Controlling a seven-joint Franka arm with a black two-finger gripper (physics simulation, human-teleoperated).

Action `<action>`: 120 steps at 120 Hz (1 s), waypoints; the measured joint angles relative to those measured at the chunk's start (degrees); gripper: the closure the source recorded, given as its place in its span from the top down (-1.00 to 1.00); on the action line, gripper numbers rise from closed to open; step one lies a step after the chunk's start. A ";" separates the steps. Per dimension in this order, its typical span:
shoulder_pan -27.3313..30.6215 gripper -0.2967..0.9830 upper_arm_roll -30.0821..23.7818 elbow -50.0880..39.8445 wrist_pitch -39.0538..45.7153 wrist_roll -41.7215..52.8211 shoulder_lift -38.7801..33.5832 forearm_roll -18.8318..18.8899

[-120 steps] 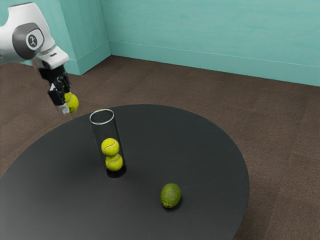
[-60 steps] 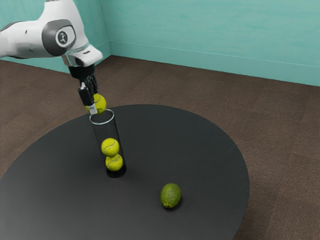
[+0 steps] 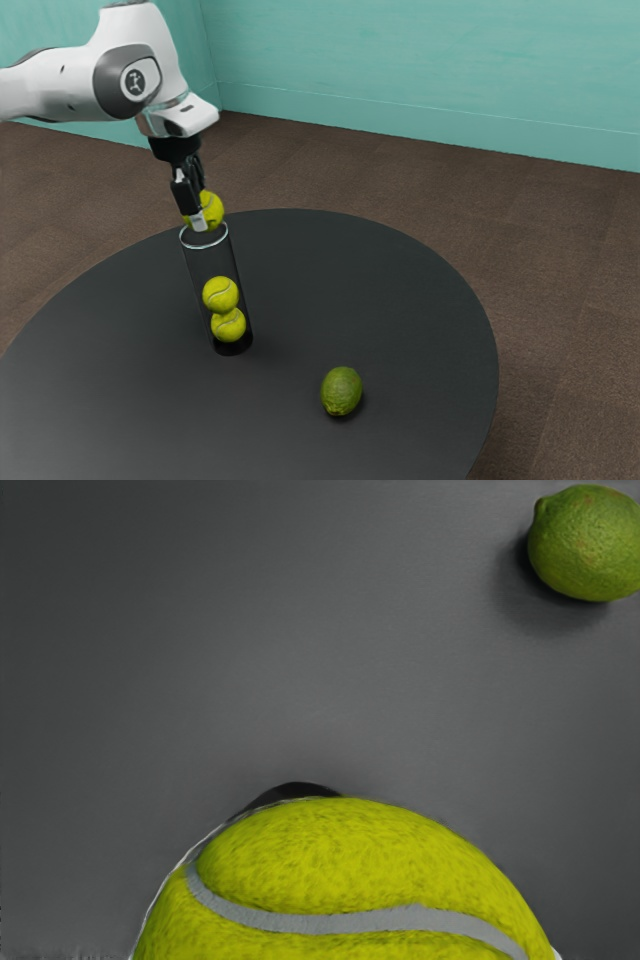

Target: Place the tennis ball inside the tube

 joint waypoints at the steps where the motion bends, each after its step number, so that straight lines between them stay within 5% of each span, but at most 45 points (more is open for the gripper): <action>1: 0.05 -0.15 0.01 -0.01 0.01 -0.05 -0.02 0.00; 35: 0.80 -0.14 0.07 -0.60 0.19 -1.52 0.06 0.08; 74: 0.53 0.34 0.05 -0.61 -0.52 -2.28 0.07 -0.26; 120: 0.65 0.50 0.15 5.94 -8.13 -14.46 -1.76 2.40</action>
